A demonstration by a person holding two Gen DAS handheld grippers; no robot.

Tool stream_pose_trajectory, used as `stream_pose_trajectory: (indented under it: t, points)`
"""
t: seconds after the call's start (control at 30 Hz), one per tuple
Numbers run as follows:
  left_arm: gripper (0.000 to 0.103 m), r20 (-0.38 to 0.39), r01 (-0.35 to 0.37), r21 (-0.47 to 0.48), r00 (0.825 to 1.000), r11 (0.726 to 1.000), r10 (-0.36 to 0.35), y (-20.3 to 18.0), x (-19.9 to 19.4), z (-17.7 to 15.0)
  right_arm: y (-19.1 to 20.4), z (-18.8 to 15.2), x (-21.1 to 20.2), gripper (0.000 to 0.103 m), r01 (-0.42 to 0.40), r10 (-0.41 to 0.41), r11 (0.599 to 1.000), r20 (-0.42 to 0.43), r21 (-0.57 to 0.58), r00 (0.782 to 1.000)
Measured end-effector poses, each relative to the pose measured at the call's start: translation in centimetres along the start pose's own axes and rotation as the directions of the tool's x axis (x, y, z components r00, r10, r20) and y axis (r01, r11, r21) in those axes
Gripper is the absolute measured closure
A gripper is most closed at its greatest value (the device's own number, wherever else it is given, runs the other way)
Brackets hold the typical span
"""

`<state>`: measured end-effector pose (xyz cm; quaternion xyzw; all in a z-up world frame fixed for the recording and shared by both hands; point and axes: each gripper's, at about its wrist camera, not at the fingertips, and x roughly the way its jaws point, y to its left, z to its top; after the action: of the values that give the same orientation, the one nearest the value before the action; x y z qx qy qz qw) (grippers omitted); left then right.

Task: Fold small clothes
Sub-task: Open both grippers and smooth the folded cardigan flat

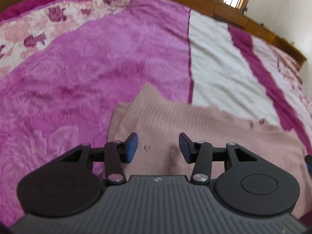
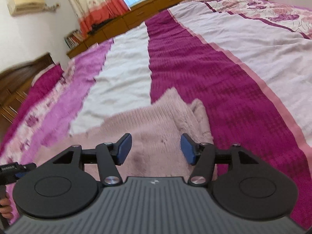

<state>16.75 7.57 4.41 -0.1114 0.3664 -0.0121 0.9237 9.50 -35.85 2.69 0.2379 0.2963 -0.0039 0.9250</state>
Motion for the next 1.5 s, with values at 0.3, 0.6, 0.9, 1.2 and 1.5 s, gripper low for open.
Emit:
stream_pose_trajectory:
  t: [0.3, 0.6, 0.9, 1.2, 1.5]
  points:
    - [0.055, -0.022, -0.048, 0.023, 0.999, 0.999, 0.048, -0.1, -0.6, -0.5, -0.4, -0.4, 1.1, 0.033, -0.003, 0.003, 1.000, -0.022, 0.016, 1.000]
    - [0.055, -0.070, -0.104, 0.031, 0.992, 0.994, 0.106, -0.6, -4.0, -1.2, -0.8, 0.3, -2.3, 0.025, -0.047, 0.050, 0.996, -0.030, 0.082, 0.998]
    - [0.052, -0.120, -0.081, -0.011, 0.990, 0.997, 0.079, -1.2, -6.5, -2.6, -1.7, -0.5, -7.0, 0.015, -0.010, 0.009, 0.998, 0.018, 0.060, 1.000]
    - [0.032, -0.130, -0.097, 0.001, 0.987, 0.995, 0.097, -1.7, -7.9, -4.3, -3.5, -2.4, -8.9, 0.013, 0.023, -0.024, 0.994, 0.004, 0.109, 1.000]
    - [0.032, -0.136, -0.127, -0.001, 0.983, 0.992, 0.125, -2.3, -8.9, -5.8, -4.4, -4.1, -8.6, 0.010, 0.013, -0.004, 0.985, -0.050, 0.171, 0.999]
